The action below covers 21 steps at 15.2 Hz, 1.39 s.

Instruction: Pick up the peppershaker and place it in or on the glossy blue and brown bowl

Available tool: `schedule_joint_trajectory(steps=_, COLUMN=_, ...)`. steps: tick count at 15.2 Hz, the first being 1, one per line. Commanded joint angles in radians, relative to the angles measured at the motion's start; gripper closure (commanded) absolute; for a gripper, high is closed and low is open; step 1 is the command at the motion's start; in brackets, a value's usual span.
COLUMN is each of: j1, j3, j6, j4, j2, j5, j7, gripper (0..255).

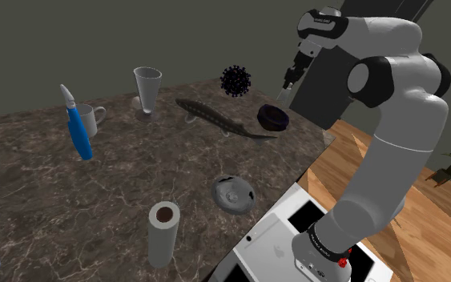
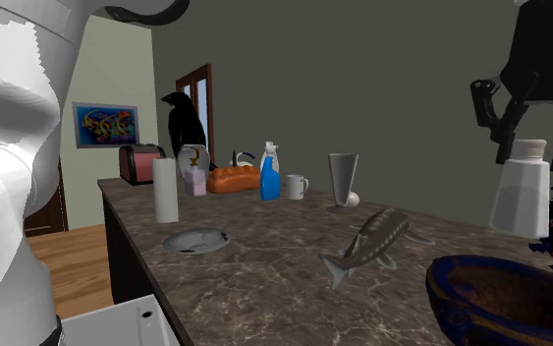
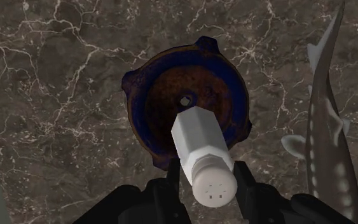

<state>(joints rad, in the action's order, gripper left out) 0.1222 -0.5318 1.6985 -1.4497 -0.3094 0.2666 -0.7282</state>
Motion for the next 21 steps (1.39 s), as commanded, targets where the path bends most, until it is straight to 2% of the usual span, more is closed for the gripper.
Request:
schedule_joint_trajectory(steps=1, j1=-0.005, j3=0.001, j6=0.028, j4=-0.03, j2=0.003, j5=-0.001, j7=-0.002, gripper=255)
schedule_joint_trajectory(steps=11, j1=-0.014, j3=0.007, j6=0.157, j4=-0.153, j2=-0.006, j5=0.01, j7=-0.022, gripper=255)
schedule_joint_trajectory(steps=19, j1=-0.015, j3=0.008, j6=0.162, j4=-0.158, j2=-0.007, j5=0.011, j7=-0.023, gripper=255)
schedule_joint_trajectory(steps=20, j1=-0.015, j3=0.008, j6=0.162, j4=-0.158, j2=-0.007, j5=0.011, j7=-0.023, gripper=0)
schedule_joint_trajectory(steps=21, j1=-0.015, j3=0.008, j6=0.162, j4=-0.158, j2=-0.007, j5=0.011, j7=-0.023, gripper=0)
